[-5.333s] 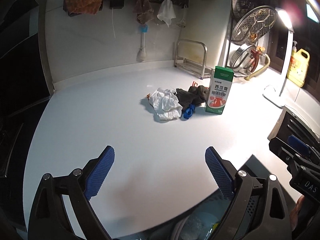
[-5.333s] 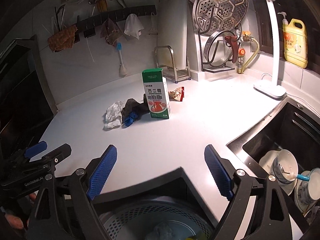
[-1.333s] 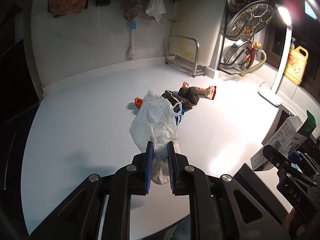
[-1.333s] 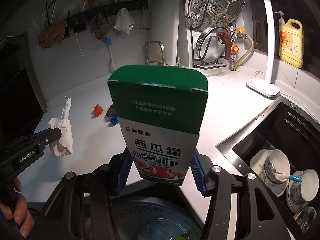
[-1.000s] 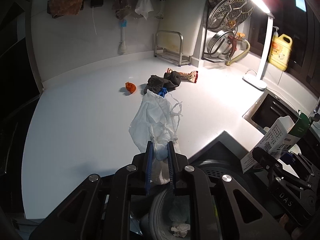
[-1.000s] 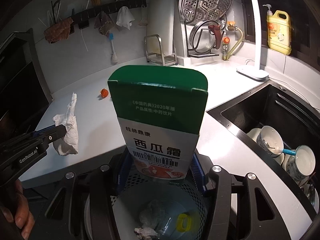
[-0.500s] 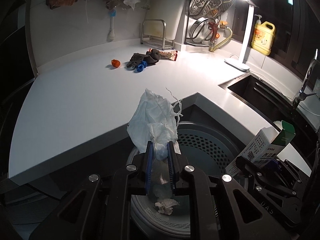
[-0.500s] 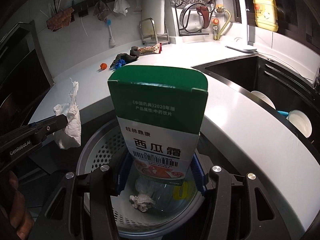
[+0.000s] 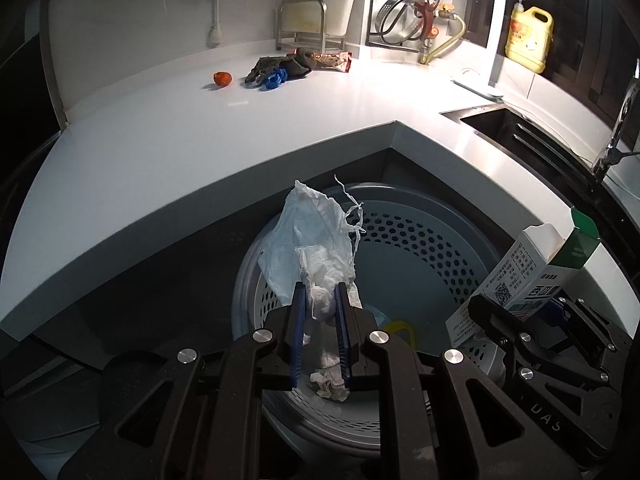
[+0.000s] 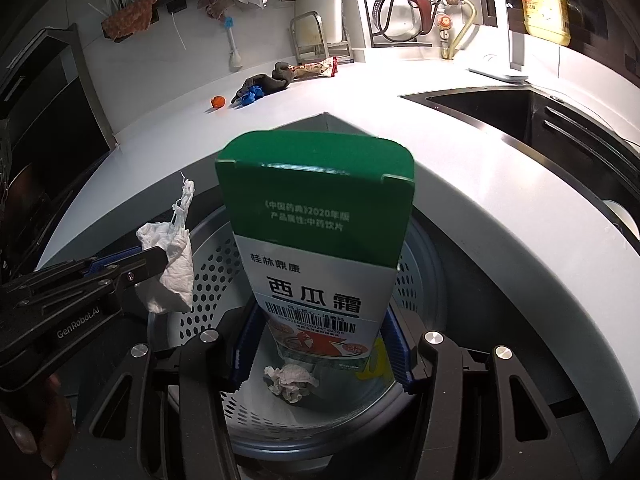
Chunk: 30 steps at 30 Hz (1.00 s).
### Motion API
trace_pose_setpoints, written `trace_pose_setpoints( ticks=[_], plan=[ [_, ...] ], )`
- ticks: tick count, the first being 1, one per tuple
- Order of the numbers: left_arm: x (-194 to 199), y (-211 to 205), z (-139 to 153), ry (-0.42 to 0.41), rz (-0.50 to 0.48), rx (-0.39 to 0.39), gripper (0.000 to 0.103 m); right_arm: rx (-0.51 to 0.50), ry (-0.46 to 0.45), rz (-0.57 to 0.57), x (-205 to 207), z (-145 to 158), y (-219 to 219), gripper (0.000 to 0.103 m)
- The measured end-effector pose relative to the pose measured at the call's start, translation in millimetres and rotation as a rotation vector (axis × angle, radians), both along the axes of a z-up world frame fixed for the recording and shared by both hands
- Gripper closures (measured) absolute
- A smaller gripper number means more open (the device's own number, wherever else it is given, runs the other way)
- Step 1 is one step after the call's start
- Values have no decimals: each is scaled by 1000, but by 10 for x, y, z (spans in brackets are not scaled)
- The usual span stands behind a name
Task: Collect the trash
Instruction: 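Carry the tissue in the left tool and carton in the right tool over the bin, then open both tools to drop the tissue and carton into the bin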
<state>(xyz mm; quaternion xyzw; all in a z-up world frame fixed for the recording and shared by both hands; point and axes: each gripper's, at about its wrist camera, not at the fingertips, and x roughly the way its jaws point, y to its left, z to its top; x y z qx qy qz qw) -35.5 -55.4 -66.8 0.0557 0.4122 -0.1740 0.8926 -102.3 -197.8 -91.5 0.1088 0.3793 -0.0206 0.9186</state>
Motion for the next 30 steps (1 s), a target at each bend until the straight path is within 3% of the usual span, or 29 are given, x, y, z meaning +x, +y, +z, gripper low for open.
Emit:
trace_pose_setpoints(
  ticks=[5, 27, 30],
  plan=[
    [43, 23, -40, 5, -4, -9, 88, -6, 37, -6, 83, -77, -2, 51],
    [46, 10, -39, 4, 2, 13, 85, 20, 46, 1, 110, -147, -21, 50],
    [37, 9, -31, -4, 2, 21, 85, 22, 38, -5, 100, -121, -31, 46]
  ],
)
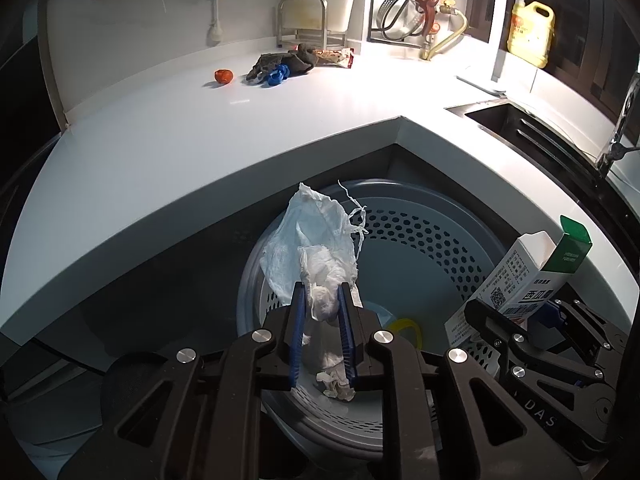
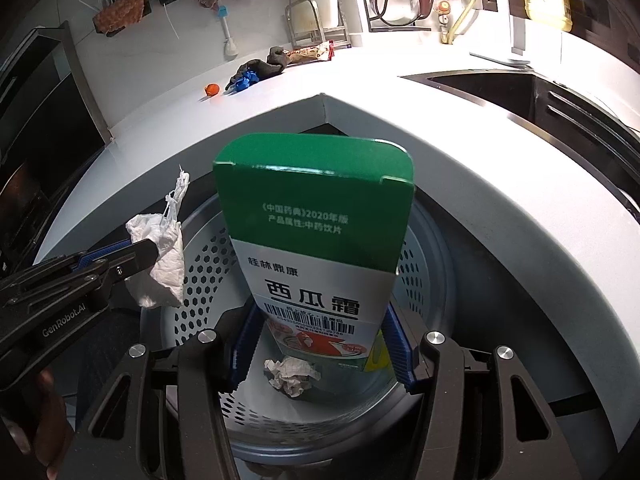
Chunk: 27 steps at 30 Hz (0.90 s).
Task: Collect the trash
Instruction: 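Open both tools to drop the tissue and carton into the bin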
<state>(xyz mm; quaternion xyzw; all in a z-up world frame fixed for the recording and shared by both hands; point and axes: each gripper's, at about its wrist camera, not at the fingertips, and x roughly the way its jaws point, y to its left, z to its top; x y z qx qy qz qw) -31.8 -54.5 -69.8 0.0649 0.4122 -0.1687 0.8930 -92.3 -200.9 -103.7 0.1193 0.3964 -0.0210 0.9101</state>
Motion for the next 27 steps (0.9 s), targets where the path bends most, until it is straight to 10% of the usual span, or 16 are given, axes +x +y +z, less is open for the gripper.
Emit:
trace_pose_setpoints(
  ticks=[6, 27],
  plan=[
    [-5, 60, 26, -10, 18, -13, 56, 7, -23, -9, -35, 57, -20, 31],
    [-29, 211, 62, -15, 50, -21, 45, -3, -26, 3, -77, 90, 53, 31]
  ],
)
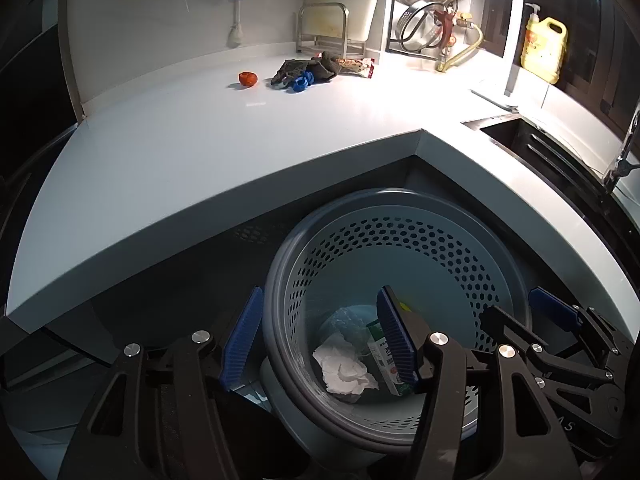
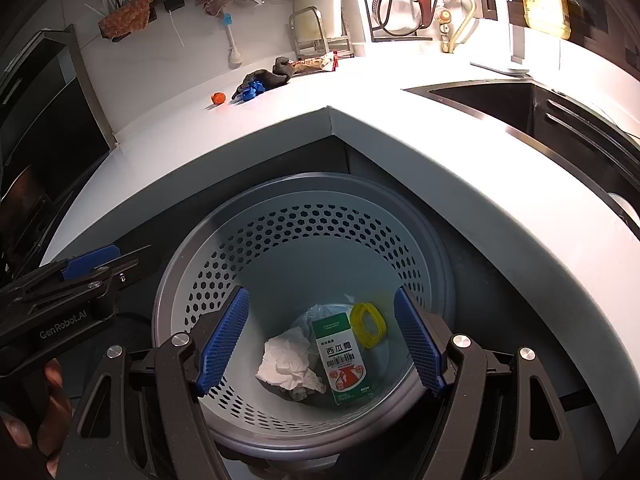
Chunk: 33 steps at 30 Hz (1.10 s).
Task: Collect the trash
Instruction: 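Open both tools to drop the tissue and carton into the bin, then move both tools back over the countertop toward the orange peel and wrapper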
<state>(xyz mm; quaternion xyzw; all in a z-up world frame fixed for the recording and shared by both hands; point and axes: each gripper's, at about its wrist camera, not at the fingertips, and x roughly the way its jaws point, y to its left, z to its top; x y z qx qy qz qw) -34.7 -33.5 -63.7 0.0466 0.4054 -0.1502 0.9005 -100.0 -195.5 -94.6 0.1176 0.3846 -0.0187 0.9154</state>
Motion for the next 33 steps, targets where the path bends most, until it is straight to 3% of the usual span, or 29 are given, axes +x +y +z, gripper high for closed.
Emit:
trace_pose_setpoints(
  ticks=[19, 26, 33],
  plan=[
    [99, 254, 281, -75, 43, -36, 27, -5, -58, 57, 141, 312, 153, 31],
    [404, 340, 536, -133, 74, -52, 16, -68, -115, 79, 462, 599, 98, 28],
    [922, 373, 764, -170, 126, -49, 13, -126, -144, 116, 995, 867, -41, 28]
  ],
)
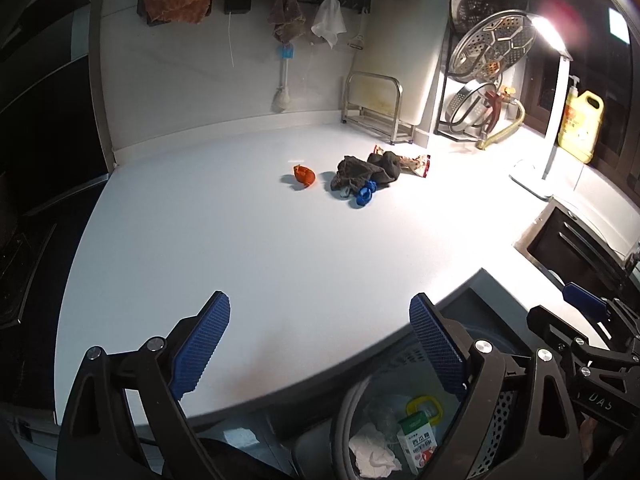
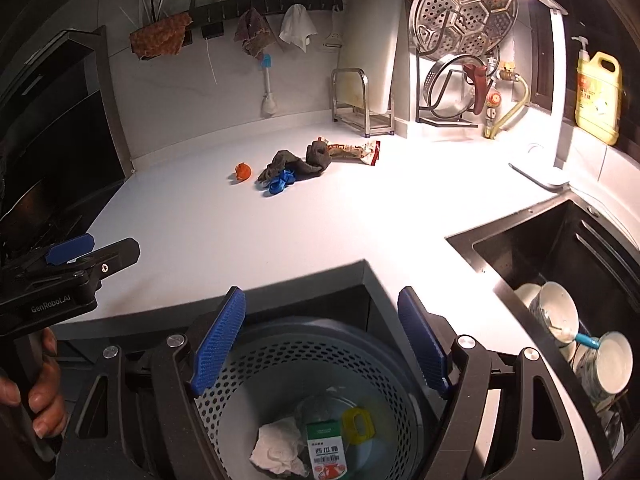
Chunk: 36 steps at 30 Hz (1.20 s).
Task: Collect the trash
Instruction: 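Move both tools back over the countertop toward the orange peel and wrapper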
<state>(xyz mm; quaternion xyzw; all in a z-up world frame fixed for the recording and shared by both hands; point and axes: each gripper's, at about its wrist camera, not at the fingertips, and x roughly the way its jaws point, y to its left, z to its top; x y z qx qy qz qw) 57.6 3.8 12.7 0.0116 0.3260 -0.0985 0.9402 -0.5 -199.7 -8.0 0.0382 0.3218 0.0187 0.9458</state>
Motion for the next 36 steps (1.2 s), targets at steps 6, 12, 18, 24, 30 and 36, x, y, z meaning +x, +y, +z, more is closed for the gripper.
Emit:
trace_pose_setpoints(
  ticks=[6, 12, 18, 24, 30, 36],
  plan=[
    [493, -31, 129, -8, 39, -13, 11, -19, 5, 14, 551, 116, -180, 28],
    [934, -105, 209, -37, 51, -8, 11, -3, 8, 14, 1124, 207, -350, 28],
    [1333, -156, 267, -67, 74, 4, 10, -13, 29, 30, 1713, 187, -428, 28],
    [1693, -198, 158, -48, 103, 11, 10, -40, 61, 20, 2259, 59, -574, 28],
    [1938, -256, 17, -15, 104, 8, 10, -37, 114, 26, 2744, -99, -734, 28],
    [2072, -321, -29, -9, 91, 11, 10, -84, 123, 63, 3091, -152, -707, 28]
  ],
)
